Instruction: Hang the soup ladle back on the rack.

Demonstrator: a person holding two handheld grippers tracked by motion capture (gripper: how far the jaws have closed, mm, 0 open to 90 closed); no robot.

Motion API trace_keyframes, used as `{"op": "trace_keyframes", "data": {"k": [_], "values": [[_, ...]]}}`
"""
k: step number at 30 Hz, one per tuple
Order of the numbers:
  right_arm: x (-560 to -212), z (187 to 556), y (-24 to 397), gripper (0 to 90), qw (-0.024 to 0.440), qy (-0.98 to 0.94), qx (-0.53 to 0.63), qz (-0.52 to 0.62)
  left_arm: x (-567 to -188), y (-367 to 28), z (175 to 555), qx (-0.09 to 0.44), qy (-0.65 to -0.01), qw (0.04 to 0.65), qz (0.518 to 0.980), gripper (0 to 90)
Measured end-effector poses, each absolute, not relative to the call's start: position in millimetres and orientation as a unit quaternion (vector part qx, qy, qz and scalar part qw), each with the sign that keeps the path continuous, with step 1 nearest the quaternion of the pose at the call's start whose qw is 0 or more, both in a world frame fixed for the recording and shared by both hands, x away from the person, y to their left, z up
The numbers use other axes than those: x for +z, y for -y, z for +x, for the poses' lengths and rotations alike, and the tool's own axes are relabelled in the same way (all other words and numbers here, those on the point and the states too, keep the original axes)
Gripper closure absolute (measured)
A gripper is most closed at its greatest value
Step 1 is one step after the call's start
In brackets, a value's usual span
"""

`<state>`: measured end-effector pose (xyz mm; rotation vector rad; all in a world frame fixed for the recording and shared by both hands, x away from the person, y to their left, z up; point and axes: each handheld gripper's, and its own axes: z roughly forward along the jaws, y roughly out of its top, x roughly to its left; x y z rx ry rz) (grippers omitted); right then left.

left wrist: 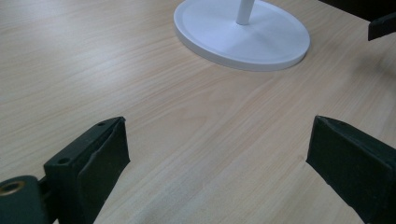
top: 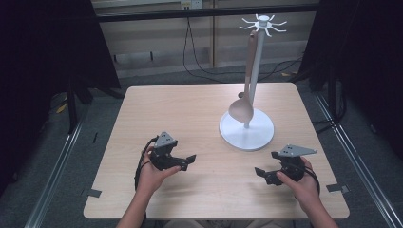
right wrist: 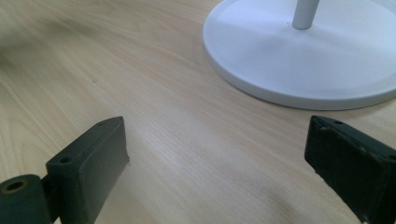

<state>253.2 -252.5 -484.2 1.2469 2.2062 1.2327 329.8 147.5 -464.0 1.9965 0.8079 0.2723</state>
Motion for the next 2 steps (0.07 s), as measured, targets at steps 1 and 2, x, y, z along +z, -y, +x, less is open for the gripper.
{"op": "trace_keyframes", "data": {"k": [1,2], "values": [[-483.2,253.1,252.2,5.6,0.164,-0.77,0.434,0.437,-464.1,-147.6,329.9,0.111,-0.329,0.466,0.814,5.3],[-481.9,253.5,251.9,5.3,0.169,-0.769,0.434,0.438,-464.1,-147.9,330.1,0.113,-0.329,0.464,0.815,5.2]]}}
